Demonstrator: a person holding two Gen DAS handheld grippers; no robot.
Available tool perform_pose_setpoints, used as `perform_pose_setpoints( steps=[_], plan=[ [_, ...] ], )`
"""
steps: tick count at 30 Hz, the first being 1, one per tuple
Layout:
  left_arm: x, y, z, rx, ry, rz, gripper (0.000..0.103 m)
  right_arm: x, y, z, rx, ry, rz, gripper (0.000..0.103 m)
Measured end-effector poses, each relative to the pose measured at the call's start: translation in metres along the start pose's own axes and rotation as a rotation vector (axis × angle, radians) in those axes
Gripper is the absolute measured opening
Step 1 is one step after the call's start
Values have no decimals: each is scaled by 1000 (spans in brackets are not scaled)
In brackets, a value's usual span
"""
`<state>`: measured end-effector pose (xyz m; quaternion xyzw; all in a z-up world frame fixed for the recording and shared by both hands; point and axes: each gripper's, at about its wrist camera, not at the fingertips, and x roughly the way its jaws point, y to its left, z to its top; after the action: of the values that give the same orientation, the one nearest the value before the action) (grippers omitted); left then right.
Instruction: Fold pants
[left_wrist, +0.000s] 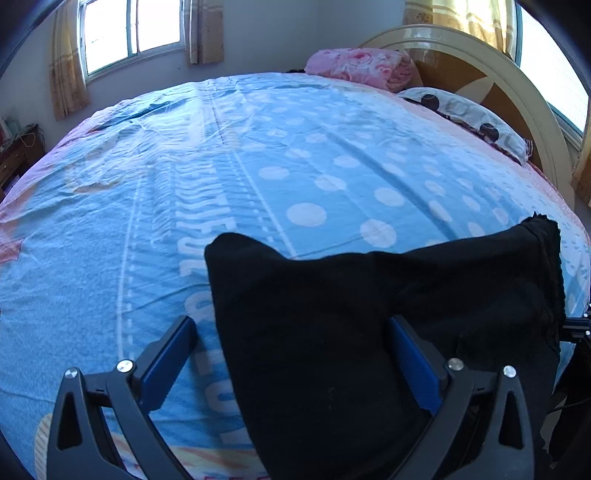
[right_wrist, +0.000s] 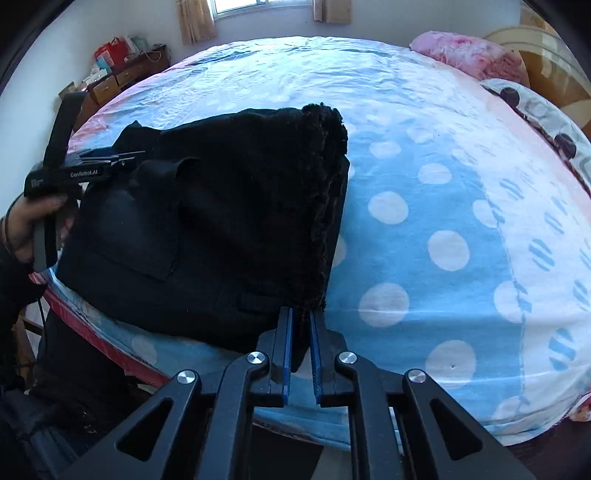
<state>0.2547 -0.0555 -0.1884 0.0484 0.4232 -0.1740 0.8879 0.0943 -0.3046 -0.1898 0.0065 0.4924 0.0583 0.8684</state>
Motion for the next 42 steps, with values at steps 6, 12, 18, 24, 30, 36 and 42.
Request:
perform_pose_setpoints(
  steps=[6, 12, 18, 24, 30, 36, 42],
  plan=[
    [-35, -14, -6, 53, -63, 95, 103, -25, -6, 0, 66, -48, 33, 32],
    [-46, -27, -21, 89, -78, 93, 103, -49, 15, 21, 48, -230, 112, 46],
    [-26, -23, -29, 35, -37, 56, 103, 26, 17, 40, 118, -53, 136, 46],
    [-25, -17, -32, -27, -19, 20, 103, 25, 2, 45, 193, -64, 211, 46],
    [-37, -24, -40, 5, -16, 39, 103, 1, -8, 32, 220, -134, 163, 53],
    [-35, -16, -49, -77, 9, -15, 103, 29, -38, 27, 337, -95, 169, 54],
    [-45, -12, -57, -142, -7, -86, 103, 35, -29, 34, 305, -120, 186, 59]
  ],
)
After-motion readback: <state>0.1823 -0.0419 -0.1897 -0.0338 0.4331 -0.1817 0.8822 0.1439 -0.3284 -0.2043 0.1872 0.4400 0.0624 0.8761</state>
